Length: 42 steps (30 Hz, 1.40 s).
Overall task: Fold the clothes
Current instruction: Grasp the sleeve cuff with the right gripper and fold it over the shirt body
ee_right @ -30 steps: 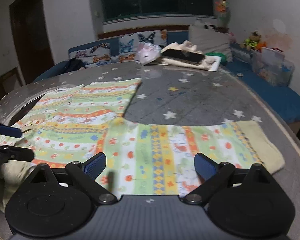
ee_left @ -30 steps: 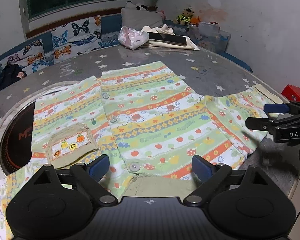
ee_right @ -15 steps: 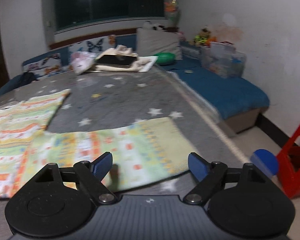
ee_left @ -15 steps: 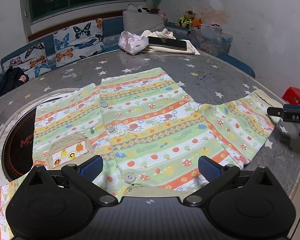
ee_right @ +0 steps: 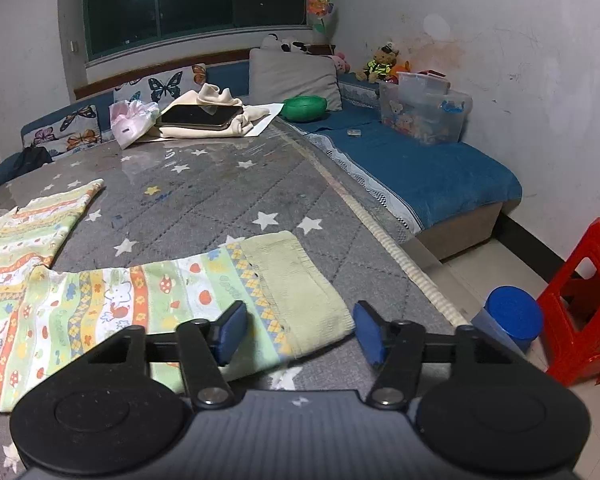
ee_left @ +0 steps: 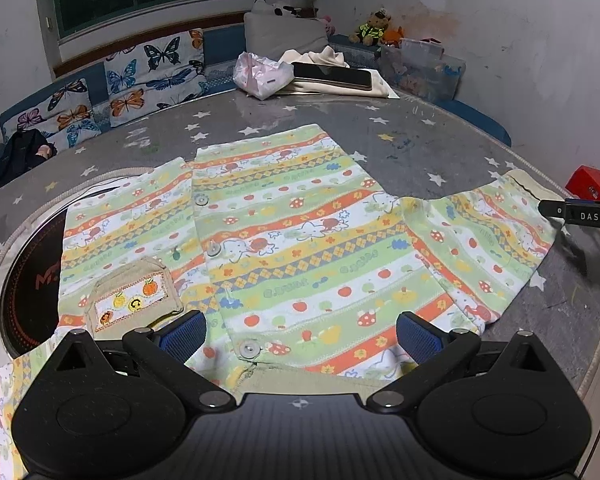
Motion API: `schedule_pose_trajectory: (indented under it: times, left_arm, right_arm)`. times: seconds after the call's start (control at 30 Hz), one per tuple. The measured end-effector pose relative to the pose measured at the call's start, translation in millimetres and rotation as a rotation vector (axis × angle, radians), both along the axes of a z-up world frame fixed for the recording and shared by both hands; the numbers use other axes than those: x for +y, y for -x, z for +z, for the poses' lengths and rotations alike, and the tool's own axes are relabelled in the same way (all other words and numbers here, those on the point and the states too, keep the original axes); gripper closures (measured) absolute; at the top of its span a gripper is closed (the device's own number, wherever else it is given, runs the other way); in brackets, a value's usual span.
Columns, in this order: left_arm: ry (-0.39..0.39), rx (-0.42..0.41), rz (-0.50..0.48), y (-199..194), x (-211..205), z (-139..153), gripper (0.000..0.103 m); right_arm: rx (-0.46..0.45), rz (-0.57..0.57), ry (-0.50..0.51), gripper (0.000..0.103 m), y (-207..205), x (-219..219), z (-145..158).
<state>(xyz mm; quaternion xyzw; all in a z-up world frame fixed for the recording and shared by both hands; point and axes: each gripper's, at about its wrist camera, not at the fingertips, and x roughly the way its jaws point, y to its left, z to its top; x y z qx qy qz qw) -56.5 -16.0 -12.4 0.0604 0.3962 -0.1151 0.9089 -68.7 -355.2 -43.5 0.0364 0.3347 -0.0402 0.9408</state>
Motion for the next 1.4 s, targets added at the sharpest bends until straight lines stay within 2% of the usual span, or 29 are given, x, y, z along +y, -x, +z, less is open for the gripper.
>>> schedule_pose_trajectory:
  times: [0.03, 0.1, 0.13, 0.2, 0.3, 0.53, 0.8, 1.03, 1.17, 1.4]
  left_arm:
    - [0.0, -0.001, 0.0, 0, 0, 0, 0.0]
    - [0.003, -0.001, 0.0, 1, 0, 1, 0.0]
    - [0.003, -0.001, 0.0, 2, 0, 1, 0.0]
    - [0.004, 0.0, 0.002, 2, 0, 0, 0.0]
    - [0.003, 0.003, 0.008, 3, 2, 0, 0.0]
    - [0.017, -0.006, 0.04, 3, 13, 3, 0.0]
    - [0.038, -0.015, 0.113, 8, 40, 4, 0.0]
    - [0.072, -0.026, 0.188, 17, 72, 5, 0.0]
    - [0.092, -0.037, 0.224, 23, 88, 6, 0.0]
    - [0.123, -0.042, 0.273, 34, 111, 4, 0.0]
  right_arm:
    - [-0.001, 0.002, -0.005, 0.054, 0, 0, 0]
    - [-0.003, 0.006, -0.014, 0.067, 0, 1, 1]
    - [-0.005, 0.01, -0.022, 0.069, -1, 0, 2]
    - [-0.01, 0.02, -0.045, 0.08, 0, -1, 2]
    - [-0.02, 0.022, -0.087, 0.09, 2, -2, 5]
    - [-0.088, 0.093, -0.154, 0.093, 9, 12, 32]
    - [-0.152, 0.294, -0.239, 0.093, 5, 62, 80]
    - [-0.182, 0.497, -0.262, 0.093, -5, 129, 114]
    - [-0.175, 0.588, -0.265, 0.093, -10, 168, 123]
    - [-0.131, 0.739, -0.235, 0.093, -13, 239, 119]
